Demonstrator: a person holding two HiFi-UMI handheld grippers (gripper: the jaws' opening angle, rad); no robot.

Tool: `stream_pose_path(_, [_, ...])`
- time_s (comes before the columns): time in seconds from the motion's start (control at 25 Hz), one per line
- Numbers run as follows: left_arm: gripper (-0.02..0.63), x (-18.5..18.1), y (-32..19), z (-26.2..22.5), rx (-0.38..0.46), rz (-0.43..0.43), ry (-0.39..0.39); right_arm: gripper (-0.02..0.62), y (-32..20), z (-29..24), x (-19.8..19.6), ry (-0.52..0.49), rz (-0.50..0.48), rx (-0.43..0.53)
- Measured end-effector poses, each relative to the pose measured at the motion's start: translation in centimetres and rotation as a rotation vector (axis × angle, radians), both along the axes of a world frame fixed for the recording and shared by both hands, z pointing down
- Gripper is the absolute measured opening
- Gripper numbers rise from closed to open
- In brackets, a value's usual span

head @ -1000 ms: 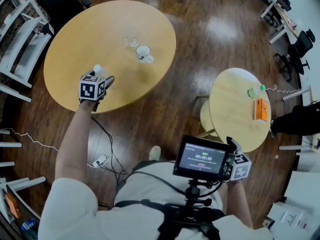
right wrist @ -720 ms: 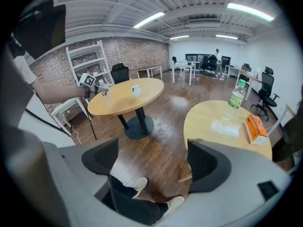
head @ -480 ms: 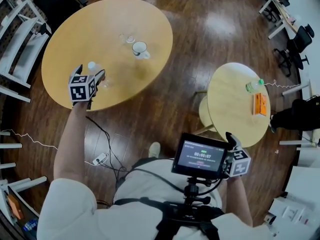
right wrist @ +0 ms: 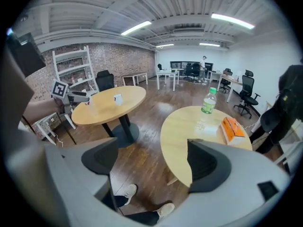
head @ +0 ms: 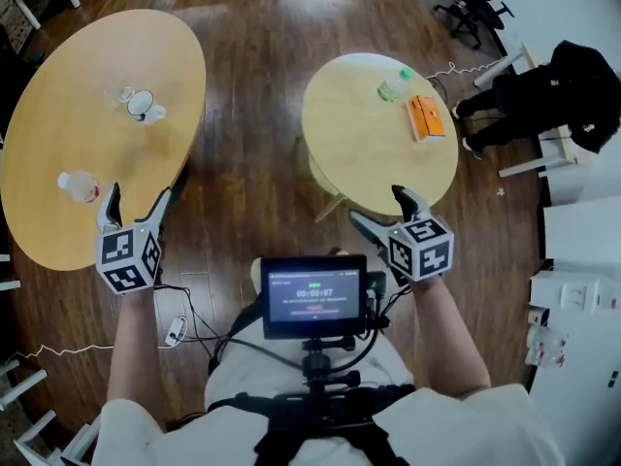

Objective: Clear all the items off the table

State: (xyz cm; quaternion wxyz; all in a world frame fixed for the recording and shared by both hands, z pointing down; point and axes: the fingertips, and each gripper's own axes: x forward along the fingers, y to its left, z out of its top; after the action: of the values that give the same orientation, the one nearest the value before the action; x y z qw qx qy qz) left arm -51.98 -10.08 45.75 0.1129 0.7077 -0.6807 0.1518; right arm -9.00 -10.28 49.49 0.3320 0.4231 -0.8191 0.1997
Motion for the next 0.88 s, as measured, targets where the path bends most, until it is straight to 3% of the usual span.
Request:
stream_pose_path(0.16, [0.462,8.2,-0.1,2.1,-0.056,0.133,0.061,0.471,2.0,0.2,3.1,0.001,0.036,-0.009])
stream_pose_path(0.4, [0.462,20.5,1.2,2.1,-0.066,0.233,0.094,0.471,3.5,0.0,10.6,-0.031,0.07,0.018])
stream_pose_path(0.72, [0.463,38.1,3.8,2.0,-0.096,0.25,0.139,0.47,5.2,0.5,24.9,-0.062,0.076,0.052])
stream_pose_path(0.88, [0.463,44.5,6.1,2.1,-0.107,0.228,0.152,0.47,6.3,0.8,30.6,-0.067,0.071,0.056])
